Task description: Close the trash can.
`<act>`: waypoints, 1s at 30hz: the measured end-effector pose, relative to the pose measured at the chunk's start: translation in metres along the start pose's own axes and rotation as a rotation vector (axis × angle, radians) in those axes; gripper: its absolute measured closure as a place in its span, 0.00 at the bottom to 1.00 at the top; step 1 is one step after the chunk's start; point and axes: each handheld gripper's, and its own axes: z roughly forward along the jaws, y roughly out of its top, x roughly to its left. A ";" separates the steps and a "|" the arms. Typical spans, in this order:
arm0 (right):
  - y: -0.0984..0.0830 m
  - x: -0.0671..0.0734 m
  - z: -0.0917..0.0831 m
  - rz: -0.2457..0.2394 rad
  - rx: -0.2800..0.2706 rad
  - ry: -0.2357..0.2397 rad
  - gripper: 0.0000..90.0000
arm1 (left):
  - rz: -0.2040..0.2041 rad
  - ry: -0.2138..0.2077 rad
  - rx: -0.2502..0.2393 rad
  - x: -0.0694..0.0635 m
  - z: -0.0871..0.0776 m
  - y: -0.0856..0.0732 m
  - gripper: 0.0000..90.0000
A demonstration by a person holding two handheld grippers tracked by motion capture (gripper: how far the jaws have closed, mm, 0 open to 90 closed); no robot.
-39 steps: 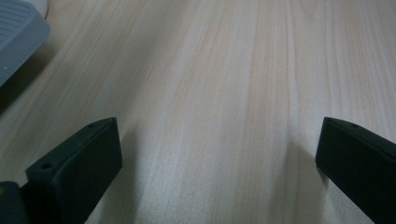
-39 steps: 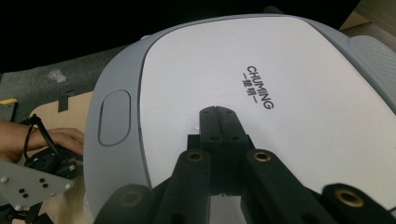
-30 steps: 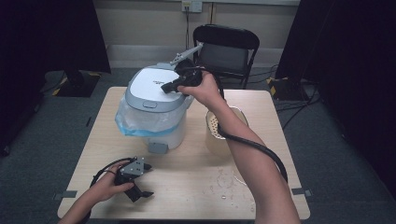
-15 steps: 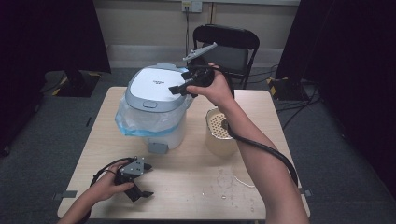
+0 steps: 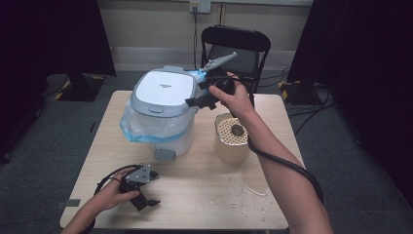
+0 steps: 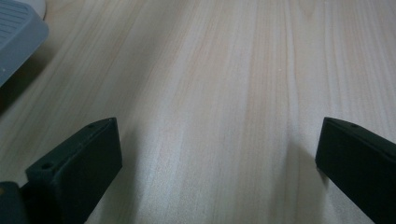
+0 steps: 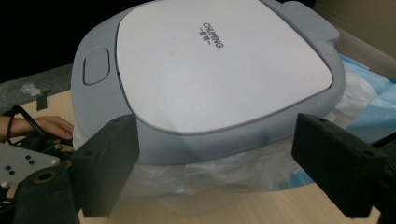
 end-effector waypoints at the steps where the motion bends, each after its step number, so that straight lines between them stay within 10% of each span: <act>1: -0.003 0.002 -0.002 -0.005 0.001 0.005 0.16 | -0.001 -0.001 -0.004 0.000 0.000 0.000 0.00; 30: -0.105 0.045 -0.037 0.034 -0.008 0.015 0.17 | 0.000 0.002 -0.001 0.000 0.000 0.000 0.00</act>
